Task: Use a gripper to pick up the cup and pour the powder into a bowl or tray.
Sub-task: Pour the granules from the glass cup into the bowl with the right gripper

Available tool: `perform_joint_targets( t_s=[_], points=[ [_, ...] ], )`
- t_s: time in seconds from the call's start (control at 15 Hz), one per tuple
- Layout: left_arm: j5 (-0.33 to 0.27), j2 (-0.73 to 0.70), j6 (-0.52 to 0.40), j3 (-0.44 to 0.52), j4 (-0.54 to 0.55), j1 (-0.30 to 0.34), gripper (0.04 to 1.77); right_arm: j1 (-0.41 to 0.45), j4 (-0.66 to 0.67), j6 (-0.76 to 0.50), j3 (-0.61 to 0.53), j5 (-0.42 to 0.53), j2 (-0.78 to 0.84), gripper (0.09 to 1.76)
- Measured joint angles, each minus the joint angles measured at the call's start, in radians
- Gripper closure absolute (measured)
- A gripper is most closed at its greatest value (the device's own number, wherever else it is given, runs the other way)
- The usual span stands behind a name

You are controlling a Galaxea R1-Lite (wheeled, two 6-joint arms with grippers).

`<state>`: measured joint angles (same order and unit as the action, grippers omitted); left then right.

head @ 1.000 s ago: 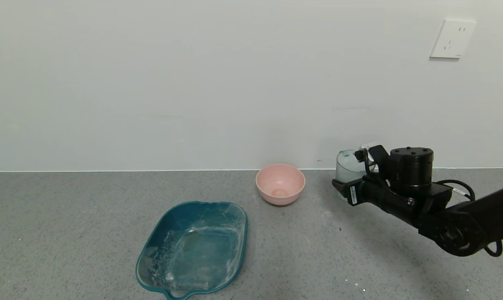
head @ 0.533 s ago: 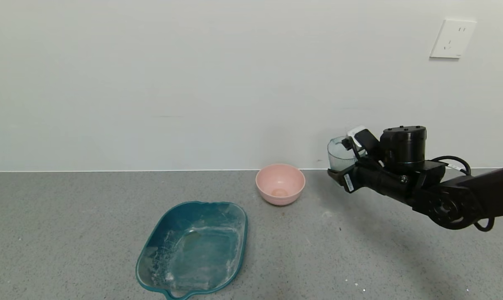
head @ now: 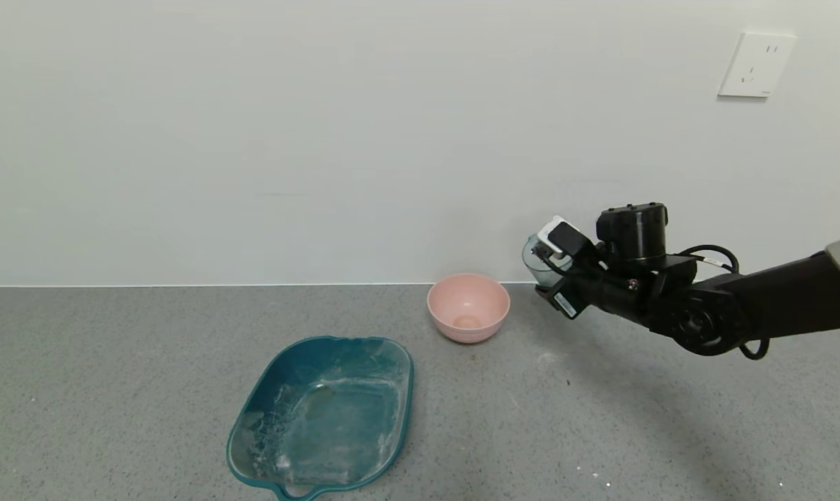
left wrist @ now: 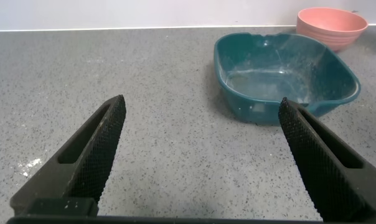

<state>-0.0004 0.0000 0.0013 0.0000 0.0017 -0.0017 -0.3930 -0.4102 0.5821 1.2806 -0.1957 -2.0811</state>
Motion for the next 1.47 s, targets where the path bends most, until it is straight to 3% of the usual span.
perform_joint_targets(
  t_s=[0.53, 0.87, 1.13, 1.47],
  points=[
    [0.0, 0.0, 0.0, 0.0, 0.0, 0.0, 0.05, -0.057, 0.16, 0.206, 0.272, -0.105, -0.141, 0.5],
    [0.0, 0.0, -0.001, 0.0, 0.0, 0.0, 0.05, -0.101, 0.227, 0.349, 0.372, -0.267, -0.193, 0.5],
    [0.0, 0.0, -0.001, 0.0, 0.0, 0.0, 0.05, -0.119, 0.238, 0.491, 0.445, -0.299, -0.233, 0.5],
    [0.0, 0.0, -0.001, 0.0, 0.0, 0.0, 0.05, -0.131, 0.224, 0.619, 0.457, -0.327, -0.259, 0.5]
  ],
)
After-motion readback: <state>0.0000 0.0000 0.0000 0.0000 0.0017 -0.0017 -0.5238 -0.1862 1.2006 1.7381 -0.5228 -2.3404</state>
